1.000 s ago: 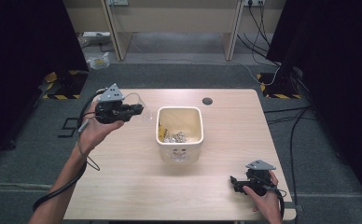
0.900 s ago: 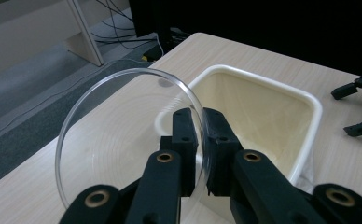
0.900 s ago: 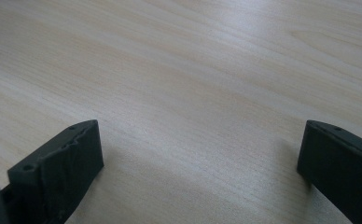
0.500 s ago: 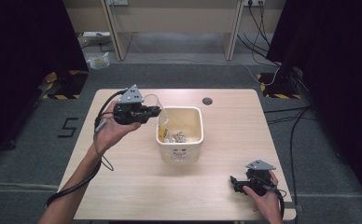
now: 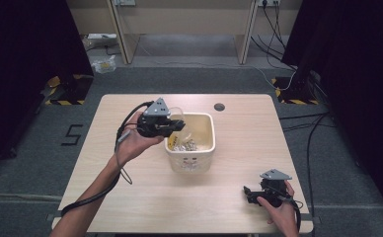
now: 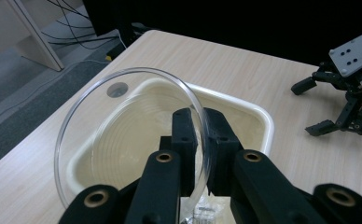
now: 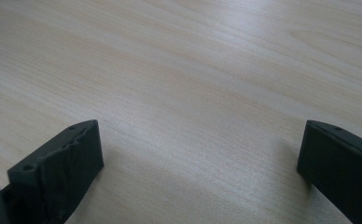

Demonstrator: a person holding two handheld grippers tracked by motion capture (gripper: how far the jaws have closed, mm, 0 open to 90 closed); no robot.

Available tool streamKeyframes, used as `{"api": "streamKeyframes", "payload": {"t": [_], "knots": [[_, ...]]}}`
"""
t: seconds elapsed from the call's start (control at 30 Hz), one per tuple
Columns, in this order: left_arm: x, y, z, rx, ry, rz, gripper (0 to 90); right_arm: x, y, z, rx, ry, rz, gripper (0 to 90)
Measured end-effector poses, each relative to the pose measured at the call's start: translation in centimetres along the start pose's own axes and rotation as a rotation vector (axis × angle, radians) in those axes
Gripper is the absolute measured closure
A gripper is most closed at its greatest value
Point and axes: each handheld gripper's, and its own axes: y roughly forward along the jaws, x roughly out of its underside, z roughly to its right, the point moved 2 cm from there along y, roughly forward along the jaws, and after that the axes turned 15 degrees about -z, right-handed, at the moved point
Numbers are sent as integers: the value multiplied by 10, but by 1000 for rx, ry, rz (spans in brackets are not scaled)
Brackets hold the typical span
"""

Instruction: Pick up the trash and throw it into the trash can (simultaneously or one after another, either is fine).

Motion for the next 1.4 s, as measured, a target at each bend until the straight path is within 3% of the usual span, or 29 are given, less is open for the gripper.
{"api": "streamKeyframes", "payload": {"t": [0.5,0.9,1.4], "knots": [[-2,25,10,35,16,-38,837,0,0,0,0,-1,1,3],[-2,35,17,56,27,-58,835,0,0,0,0,0,0,3],[3,54,18,84,14,-105,826,0,0,0,0,0,0,3]]}}
